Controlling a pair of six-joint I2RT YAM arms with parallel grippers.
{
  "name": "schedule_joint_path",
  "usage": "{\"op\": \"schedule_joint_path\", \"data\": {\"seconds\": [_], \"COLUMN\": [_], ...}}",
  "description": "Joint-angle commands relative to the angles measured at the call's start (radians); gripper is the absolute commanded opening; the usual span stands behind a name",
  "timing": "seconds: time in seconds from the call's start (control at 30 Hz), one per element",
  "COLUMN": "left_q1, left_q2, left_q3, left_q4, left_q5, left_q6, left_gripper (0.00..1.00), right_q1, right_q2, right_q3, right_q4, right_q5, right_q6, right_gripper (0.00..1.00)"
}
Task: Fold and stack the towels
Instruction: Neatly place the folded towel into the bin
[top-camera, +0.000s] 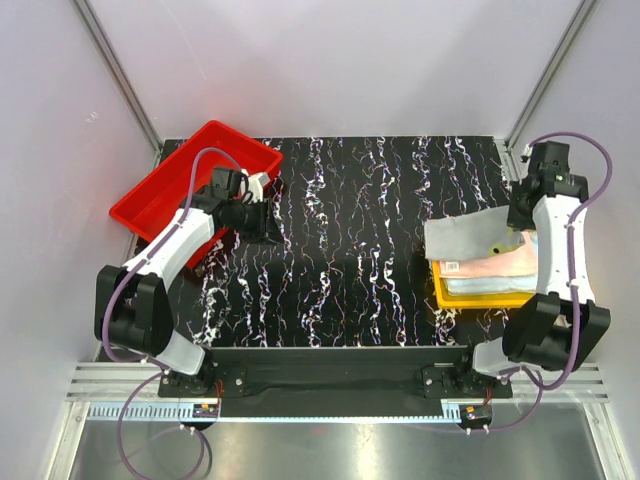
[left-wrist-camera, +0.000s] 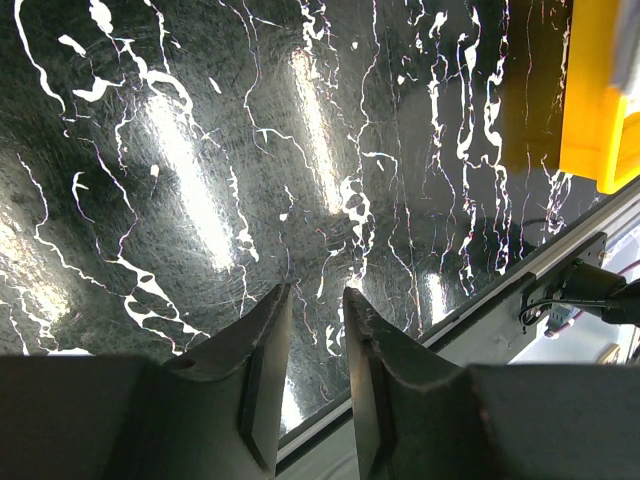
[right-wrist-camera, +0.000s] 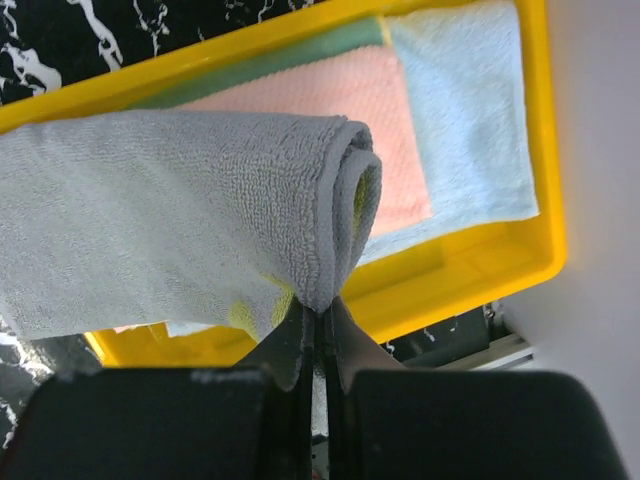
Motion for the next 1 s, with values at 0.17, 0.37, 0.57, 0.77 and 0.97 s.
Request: {"op": "schedule_joint_path", "data": {"seconds": [0.17,0.37,0.57,0.77,0.97], "left_q1": [0.006,0.006,0.004,0.004,0.006], "left_q2": [0.011,0.033,0.031,0.011,-0.056], "left_q3": [0.039,0.061,0.071,0.101,0.188], "left_q4": [-0.005,-0.013,-0.017,-0.019,0.029], "left_q5": [0.009,0.017,0.017,0.034,0.055], "left_q6": [0.019,0.019,0.018,0.004,-0.023], "left_gripper": [0.33,0.34,0.35,0.35,0.36], "right_q1": [-0.082,-0.129,-0.183,-0.176,-0.003], "right_q2": [0.141,0.335,0.342,0.323,0.181], "right_q3": [0.137,0.230,0.295,0.437,0.406], "right_q4": [0.012,-0.019,-0.044,-0.140,-0.044], "right_q5": [-0.026,0.063,0.082,-0.062,-0.173], "right_q6": [-0.122,-0.052,0.052,0.164,0.293], "right_gripper": [0.00,0.20,0.65,0.91,1.00]}}
